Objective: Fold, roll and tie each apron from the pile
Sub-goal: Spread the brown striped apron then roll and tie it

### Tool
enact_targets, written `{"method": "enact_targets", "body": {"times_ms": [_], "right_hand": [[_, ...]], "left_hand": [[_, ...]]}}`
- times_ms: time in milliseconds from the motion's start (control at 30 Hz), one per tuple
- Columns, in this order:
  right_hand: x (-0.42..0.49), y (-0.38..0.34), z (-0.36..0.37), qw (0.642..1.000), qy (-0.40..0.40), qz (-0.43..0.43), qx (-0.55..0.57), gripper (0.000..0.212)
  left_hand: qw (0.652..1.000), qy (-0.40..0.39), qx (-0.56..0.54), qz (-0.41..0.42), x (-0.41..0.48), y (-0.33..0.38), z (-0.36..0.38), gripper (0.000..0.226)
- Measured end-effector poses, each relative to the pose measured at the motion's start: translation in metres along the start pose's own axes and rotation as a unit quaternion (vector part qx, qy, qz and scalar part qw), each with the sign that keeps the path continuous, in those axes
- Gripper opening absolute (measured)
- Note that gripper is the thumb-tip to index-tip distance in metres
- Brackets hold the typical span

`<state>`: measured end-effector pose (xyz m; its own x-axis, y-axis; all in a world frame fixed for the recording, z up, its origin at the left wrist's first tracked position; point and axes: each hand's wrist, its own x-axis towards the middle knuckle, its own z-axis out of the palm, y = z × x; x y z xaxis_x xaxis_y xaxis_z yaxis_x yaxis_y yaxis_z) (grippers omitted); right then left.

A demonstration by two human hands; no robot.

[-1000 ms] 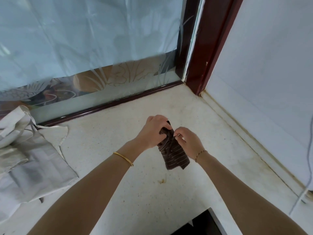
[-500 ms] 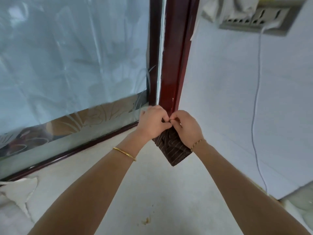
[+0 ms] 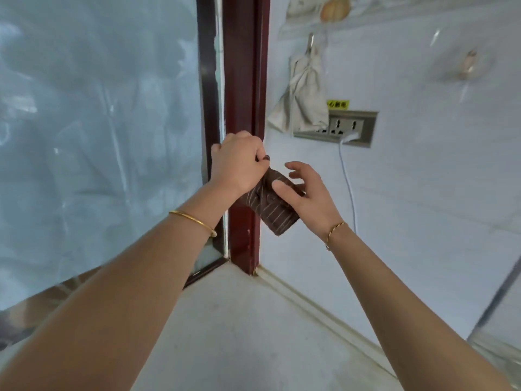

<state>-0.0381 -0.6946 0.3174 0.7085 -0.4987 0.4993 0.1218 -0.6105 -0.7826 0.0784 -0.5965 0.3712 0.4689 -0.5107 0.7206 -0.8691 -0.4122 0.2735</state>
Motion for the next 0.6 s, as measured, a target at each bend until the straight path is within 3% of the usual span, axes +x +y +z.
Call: {"method": "enact_targets", "body": {"times_ms": [133,467,600], "right_hand": [[0.004,-0.01,-0.025,0.997,0.037,-0.04,-0.052,0.067],[0.03,-0.058,-0.108,0.954,0.251,-0.132,-0.093,0.036],[0.028,-0.066,-0.141,0.943,0.308,-0.111,-0.054,0.029]], "left_hand": [[0.997,0.048,0.043,0.032,0.031,0.026,-0.011,0.01],[0.996,0.055,-0.001,0.072,0.101,0.107,-0.032,0.008],[0.991,0.012,-0.062,0.118,0.117,0.143,-0.032,0.007]]}}
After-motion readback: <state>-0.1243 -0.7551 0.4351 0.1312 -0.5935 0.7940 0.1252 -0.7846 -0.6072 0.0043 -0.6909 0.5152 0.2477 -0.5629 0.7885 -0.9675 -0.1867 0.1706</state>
